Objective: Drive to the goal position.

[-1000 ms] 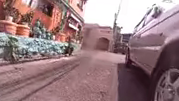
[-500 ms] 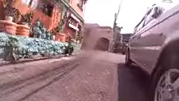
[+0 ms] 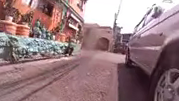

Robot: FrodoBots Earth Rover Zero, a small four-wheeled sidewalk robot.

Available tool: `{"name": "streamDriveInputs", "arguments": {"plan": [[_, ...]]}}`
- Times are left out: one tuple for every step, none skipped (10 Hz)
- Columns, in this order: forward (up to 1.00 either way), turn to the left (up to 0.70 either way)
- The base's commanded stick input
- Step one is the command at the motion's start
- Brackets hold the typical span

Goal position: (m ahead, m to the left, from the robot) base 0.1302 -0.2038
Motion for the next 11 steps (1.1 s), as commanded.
{"name": "streamDriveInputs", "arguments": {"plan": [[0.05, 0.02], [0.05, 0.02], [0.05, 0.02], [0.05, 0.02], [0.05, 0.02], [0.05, 0.02], [0.05, 0.02], [0.05, 0.02], [0.05, 0.02], [0.05, 0.02], [0.05, 0.02]]}}
